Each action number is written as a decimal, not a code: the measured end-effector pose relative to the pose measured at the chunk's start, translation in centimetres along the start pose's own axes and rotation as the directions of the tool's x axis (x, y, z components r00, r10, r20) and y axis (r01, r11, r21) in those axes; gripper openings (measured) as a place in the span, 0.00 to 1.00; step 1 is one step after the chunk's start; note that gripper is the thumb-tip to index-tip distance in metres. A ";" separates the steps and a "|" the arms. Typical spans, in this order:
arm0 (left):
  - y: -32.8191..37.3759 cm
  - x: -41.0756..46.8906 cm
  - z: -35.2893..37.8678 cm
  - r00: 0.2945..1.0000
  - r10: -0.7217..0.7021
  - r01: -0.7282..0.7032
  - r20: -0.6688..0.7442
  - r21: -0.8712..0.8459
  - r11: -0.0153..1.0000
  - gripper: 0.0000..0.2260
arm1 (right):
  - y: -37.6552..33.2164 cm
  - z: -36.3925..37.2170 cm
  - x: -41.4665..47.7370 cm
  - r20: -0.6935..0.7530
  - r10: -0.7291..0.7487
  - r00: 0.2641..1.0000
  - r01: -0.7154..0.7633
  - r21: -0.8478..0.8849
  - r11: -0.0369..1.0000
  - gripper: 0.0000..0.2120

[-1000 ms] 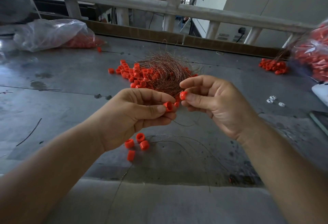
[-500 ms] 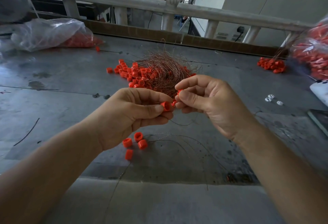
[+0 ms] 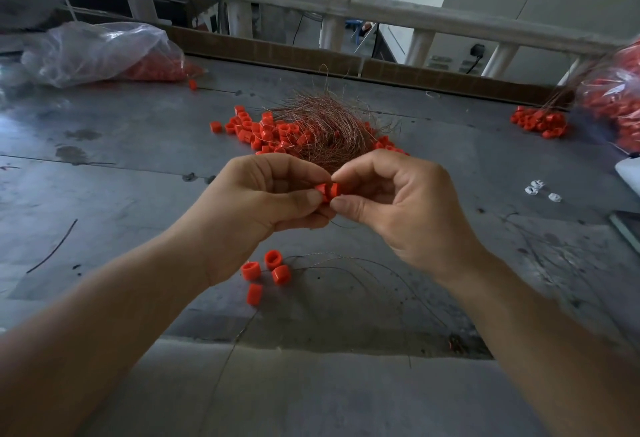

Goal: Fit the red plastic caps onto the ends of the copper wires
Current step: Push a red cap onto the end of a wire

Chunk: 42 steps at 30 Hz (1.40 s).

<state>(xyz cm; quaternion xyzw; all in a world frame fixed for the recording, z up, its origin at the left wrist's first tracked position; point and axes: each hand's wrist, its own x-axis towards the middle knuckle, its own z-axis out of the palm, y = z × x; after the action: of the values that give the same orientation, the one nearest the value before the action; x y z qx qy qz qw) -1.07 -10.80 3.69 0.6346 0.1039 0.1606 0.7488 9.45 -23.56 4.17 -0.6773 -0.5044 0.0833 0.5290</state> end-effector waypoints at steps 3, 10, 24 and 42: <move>0.0 0.0 0.0 1.000 0.010 -0.010 -0.012 0.031 0.999 0.10 | -0.3 0.1 -0.1 0.007 -0.032 0.999 0.032 -0.012 0.999 0.13; -0.1 0.0 0.1 0.999 0.021 -0.018 -0.035 0.089 0.996 0.09 | -0.2 0.4 -0.1 0.001 -0.060 0.998 0.060 -0.056 0.997 0.13; 0.1 -0.2 -0.5 0.998 -0.004 -0.002 0.060 0.102 0.995 0.10 | -0.6 0.1 -0.1 0.011 -0.121 0.993 0.121 -0.169 0.978 0.10; 0.0 -0.2 -0.2 0.996 -0.019 0.013 0.082 0.077 0.997 0.10 | -0.5 0.0 -0.1 -0.025 -0.131 0.991 0.127 -0.134 0.983 0.10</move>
<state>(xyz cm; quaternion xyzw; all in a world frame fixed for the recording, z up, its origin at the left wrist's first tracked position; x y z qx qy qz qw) -1.38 -10.66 3.64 0.6681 0.0840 0.1241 0.7288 9.08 -23.71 4.54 -0.6781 -0.5428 0.0038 0.4955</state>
